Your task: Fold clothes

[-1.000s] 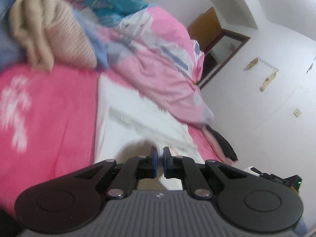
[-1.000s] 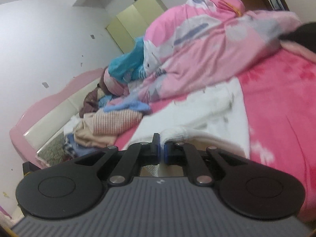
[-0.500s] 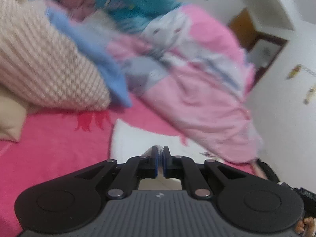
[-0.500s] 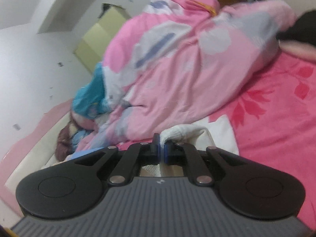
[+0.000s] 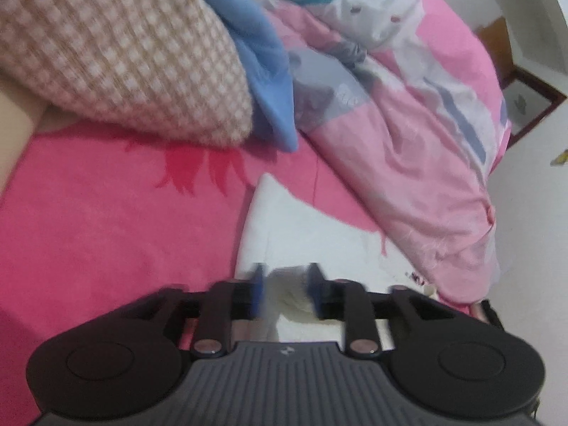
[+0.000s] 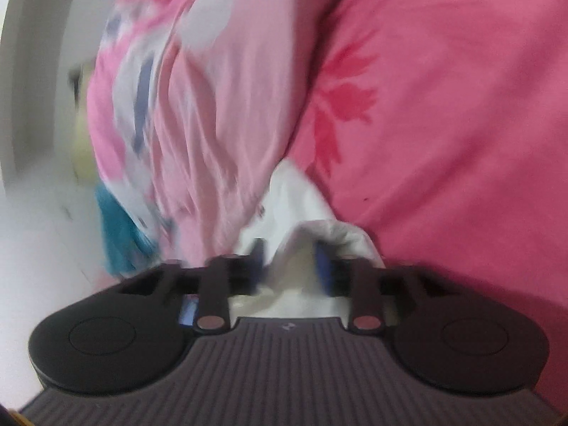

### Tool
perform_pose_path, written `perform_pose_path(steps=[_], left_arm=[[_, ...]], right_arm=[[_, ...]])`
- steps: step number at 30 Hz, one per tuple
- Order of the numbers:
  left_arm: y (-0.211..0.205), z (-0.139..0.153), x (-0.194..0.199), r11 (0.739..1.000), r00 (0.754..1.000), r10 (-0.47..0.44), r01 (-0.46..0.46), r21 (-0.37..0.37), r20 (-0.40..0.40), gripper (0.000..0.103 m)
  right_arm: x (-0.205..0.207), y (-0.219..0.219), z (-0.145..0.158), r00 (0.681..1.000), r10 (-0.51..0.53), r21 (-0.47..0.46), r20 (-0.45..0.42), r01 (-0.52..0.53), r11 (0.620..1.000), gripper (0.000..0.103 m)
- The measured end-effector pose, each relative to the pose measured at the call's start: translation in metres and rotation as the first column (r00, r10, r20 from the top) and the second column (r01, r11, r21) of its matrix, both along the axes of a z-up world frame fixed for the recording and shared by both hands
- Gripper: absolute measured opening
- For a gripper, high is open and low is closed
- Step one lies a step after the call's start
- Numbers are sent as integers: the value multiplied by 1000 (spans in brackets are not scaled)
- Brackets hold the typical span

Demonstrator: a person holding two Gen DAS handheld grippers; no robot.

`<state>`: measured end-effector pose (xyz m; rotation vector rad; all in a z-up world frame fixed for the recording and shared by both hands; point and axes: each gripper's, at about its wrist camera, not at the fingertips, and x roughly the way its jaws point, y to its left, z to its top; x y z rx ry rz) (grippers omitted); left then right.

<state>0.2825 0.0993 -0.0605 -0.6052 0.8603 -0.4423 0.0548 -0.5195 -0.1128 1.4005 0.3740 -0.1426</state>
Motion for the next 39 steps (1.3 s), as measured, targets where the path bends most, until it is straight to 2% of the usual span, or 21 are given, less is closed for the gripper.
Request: perform_pose_path(steps=[1, 6, 9, 13, 16, 19, 21, 26, 29, 33, 37, 39], left_arm=[[3, 3, -2, 1000, 1000, 7, -7, -9, 0, 38], [18, 26, -22, 999, 1000, 25, -25, -29, -3, 38], [24, 41, -41, 1000, 1000, 15, -15, -23, -2, 41], [22, 59, -86, 997, 997, -71, 71, 3, 3, 41], [14, 62, -123, 990, 991, -134, 135, 39, -4, 44], [6, 58, -158, 982, 985, -174, 174, 70, -4, 45], [1, 54, -181, 977, 980, -197, 196, 83, 3, 45], [-3, 40, -227, 974, 976, -214, 210, 84, 39, 54], [-7, 32, -240, 974, 977, -204, 197, 115, 58, 59], [-13, 22, -245, 969, 979, -196, 183, 166, 65, 65], [-19, 12, -250, 962, 980, -188, 168, 216, 72, 65], [-22, 7, -253, 957, 980, -184, 161, 240, 76, 69]], right_arm=[[-10, -2, 1, 999, -37, 39, 6, 36, 999, 56], [-66, 0, 23, 991, -135, 62, -14, 135, 989, 64], [-102, 11, 33, 991, -136, 101, -16, 137, 985, 66], [-147, 37, 41, 994, -106, 123, -11, 106, 987, 68], [-169, 59, 35, 997, -77, 147, -7, 77, 986, 72], [-188, 82, 16, 998, -53, 195, -43, 60, 979, 72], [-196, 97, 7, 998, -38, 184, -43, 45, 982, 72], [-202, 121, 11, 999, -31, 31, -17, 31, 999, 72], [-198, 134, 15, 999, -37, -87, -36, 34, 996, 72], [-196, 148, 17, 998, -46, -228, -34, 37, 973, 73], [-194, 160, 18, 999, -45, -350, -27, 33, 936, 77], [-192, 165, 20, 999, -39, -403, -36, 21, 915, 78]])
